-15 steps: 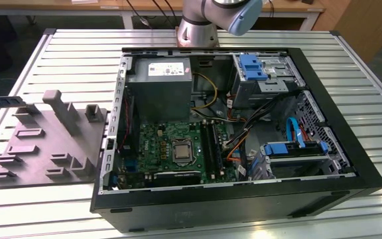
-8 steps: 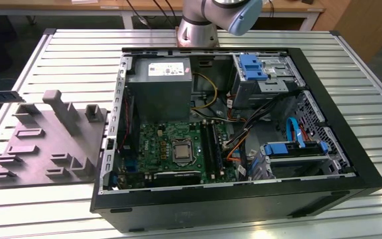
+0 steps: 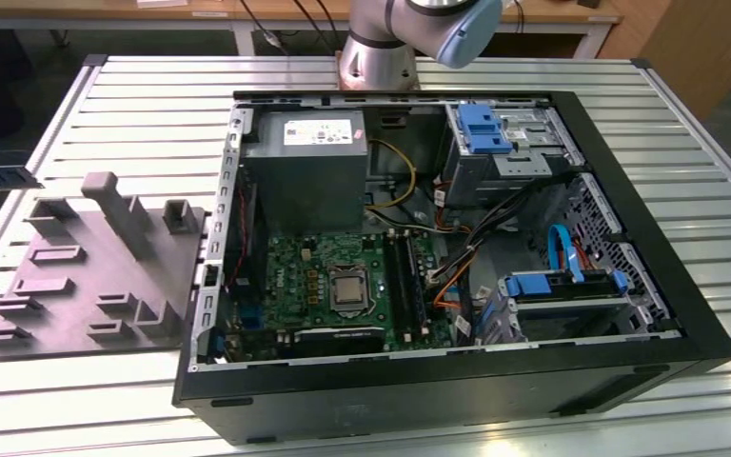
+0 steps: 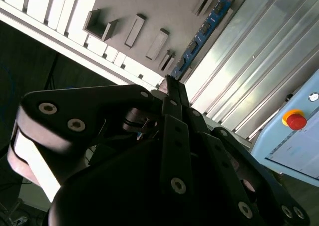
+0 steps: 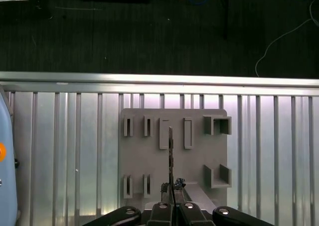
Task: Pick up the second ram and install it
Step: 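Pick up the second ram and move it above second insertion slot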
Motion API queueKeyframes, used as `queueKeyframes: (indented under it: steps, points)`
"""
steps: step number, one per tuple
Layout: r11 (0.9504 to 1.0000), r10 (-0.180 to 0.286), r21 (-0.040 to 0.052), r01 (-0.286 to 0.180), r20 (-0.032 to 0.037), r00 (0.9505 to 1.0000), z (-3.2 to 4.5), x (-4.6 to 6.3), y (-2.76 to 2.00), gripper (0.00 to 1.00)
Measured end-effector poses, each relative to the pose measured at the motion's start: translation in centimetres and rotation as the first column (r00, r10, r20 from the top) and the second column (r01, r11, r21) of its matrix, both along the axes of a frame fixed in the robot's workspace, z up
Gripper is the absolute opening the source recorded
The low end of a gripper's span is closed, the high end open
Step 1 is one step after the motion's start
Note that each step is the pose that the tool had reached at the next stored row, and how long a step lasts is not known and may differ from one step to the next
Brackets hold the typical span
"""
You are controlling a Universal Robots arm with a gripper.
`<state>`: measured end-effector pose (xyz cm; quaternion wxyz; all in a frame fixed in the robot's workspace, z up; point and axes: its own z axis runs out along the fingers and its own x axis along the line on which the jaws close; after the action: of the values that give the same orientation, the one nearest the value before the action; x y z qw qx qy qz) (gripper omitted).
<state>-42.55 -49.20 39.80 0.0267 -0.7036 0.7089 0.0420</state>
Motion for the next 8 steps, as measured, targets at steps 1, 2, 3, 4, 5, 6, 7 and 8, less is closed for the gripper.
queueKeyframes:
  steps: [1,2,3,4,5,6,7,8]
  points:
    - [1.0000,0.000,0.0000,0.000,0.0000,1.0000,0.00,0.00,0.00,0.11]
    - [1.0000,0.000,-0.0001,0.000,-0.0002,1.0000,0.02,0.00,0.00,0.11]
    - [1.0000,0.000,0.0000,0.000,-0.0001,1.0000,0.02,0.00,0.00,0.11]
    - [1.0000,0.000,-0.0001,0.000,-0.0001,1.0000,0.02,0.00,0.00,0.11]
    - [1.0000,0.000,-0.0001,0.000,-0.0001,1.0000,0.03,0.00,0.00,0.11]
    - [1.0000,0.000,0.0000,0.000,-0.0001,1.0000,0.03,0.00,0.00,0.11]
    - [1.0000,0.000,-0.0001,0.000,-0.0001,1.0000,0.03,0.00,0.00,0.11]
    - [1.0000,0.000,-0.0001,0.000,-0.0001,1.0000,0.03,0.00,0.00,0.11]
